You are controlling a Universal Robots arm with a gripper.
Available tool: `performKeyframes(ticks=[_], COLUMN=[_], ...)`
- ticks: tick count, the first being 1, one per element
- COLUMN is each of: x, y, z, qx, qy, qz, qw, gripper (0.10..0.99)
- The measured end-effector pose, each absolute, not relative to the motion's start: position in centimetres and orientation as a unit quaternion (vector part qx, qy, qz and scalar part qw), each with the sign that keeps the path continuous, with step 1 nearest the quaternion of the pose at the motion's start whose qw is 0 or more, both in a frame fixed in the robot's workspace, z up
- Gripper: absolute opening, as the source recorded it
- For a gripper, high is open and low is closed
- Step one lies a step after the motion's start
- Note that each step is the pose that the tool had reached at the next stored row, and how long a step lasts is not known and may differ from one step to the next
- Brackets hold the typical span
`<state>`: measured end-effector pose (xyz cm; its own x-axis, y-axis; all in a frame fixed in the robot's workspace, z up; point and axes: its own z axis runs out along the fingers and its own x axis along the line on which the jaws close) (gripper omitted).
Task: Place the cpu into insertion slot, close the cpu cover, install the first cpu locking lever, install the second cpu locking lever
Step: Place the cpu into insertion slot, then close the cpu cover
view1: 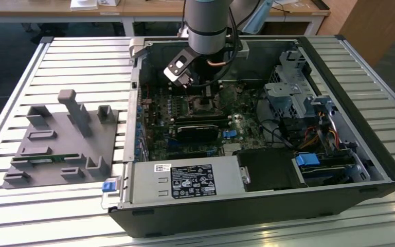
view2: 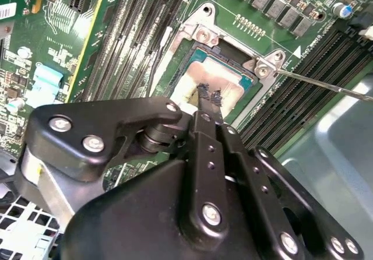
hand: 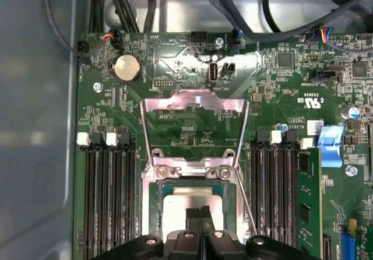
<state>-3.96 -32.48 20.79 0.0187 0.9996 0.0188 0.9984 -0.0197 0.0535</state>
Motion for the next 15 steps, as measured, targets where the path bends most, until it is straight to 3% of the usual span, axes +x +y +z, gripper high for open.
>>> performKeyframes(ticks=[15], x=[-3.96], y=[-32.49], z=[21.15], qx=[0.714], qy=[0.7], qz=[0.025], qw=[0.013], gripper=[0.106])
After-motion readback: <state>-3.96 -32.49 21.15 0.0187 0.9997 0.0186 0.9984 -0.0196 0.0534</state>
